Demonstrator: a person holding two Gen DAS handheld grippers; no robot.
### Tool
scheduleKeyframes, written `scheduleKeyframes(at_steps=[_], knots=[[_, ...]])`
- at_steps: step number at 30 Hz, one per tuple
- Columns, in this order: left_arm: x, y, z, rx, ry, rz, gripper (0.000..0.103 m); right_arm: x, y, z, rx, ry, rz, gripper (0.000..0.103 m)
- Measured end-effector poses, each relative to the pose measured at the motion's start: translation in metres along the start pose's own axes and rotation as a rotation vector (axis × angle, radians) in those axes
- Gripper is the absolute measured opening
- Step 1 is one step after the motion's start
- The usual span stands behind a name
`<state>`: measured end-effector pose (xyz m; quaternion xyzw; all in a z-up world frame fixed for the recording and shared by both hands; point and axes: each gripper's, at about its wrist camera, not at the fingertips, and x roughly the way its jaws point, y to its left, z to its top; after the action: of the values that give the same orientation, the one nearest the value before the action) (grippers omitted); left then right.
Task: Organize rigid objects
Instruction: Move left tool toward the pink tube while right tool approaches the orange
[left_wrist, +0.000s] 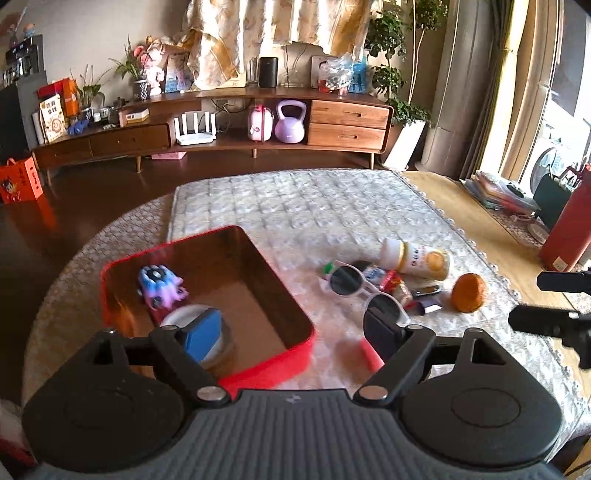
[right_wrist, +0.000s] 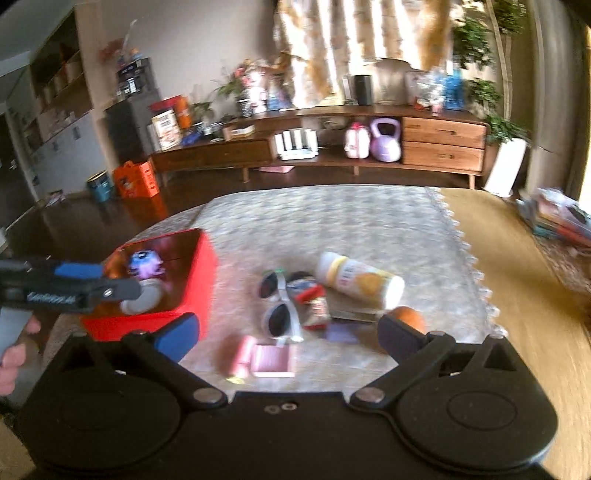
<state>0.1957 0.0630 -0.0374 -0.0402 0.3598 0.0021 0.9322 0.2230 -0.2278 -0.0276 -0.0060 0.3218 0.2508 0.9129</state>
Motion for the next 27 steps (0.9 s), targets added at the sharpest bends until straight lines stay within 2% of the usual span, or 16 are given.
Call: scheduleKeyframes(at_steps=[5,11,19,27], knots=[[0.010,-0.024,-0.017,-0.010,0.002,0.019,0.087,0.003,-0.032,-0.012,0.061,0.011,-0.038,0.103],[0.030,-0.040,-0.035,-0.071,0.041,0.049,0.087,0.012,-0.055,-0.023,0.088,0.031,-0.071,0.103],[0.062,-0.061,-0.057,-0.034,0.105,0.077,0.087,0.028,-0.066,-0.034,0.073,0.068,-0.066,0.103],[0.084,-0.066,-0.067,-0.043,0.110,0.121,0.087,0.047,-0.074,-0.034,0.063,0.083,-0.086,0.100]])
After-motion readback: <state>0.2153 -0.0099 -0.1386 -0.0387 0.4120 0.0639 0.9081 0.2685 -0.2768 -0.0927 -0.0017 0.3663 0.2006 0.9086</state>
